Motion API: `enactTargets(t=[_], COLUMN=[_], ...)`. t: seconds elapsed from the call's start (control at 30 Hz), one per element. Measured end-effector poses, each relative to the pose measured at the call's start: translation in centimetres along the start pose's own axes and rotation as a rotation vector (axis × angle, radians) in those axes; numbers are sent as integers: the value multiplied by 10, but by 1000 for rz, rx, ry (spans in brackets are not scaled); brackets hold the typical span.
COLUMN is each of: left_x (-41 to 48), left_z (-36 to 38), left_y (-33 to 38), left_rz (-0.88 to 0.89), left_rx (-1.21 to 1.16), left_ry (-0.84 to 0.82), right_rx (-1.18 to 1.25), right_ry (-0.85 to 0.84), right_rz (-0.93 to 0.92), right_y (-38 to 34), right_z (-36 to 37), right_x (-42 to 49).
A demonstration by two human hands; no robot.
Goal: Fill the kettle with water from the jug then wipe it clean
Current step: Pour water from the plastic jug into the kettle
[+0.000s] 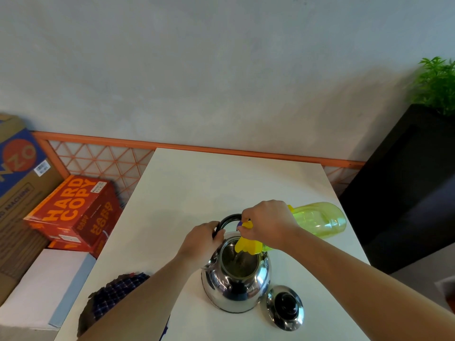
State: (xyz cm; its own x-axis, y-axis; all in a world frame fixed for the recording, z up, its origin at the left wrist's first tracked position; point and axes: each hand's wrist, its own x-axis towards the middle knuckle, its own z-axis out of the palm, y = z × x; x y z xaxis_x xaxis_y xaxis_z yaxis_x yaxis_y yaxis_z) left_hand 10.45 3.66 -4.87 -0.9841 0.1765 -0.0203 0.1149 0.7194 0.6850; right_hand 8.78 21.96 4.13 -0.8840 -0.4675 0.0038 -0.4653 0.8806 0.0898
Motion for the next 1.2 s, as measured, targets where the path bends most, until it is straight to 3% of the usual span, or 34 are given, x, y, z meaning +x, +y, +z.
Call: enactTargets(t=[1.2], left_x=[2], left_z=[1], left_y=[-1], left_rz=[13], left_rx=[24], left_ry=[15], right_rx=[-14], right_ry=[11], right_rz=[3], right_y=[-1], right_z=[-2], right_x=[-2])
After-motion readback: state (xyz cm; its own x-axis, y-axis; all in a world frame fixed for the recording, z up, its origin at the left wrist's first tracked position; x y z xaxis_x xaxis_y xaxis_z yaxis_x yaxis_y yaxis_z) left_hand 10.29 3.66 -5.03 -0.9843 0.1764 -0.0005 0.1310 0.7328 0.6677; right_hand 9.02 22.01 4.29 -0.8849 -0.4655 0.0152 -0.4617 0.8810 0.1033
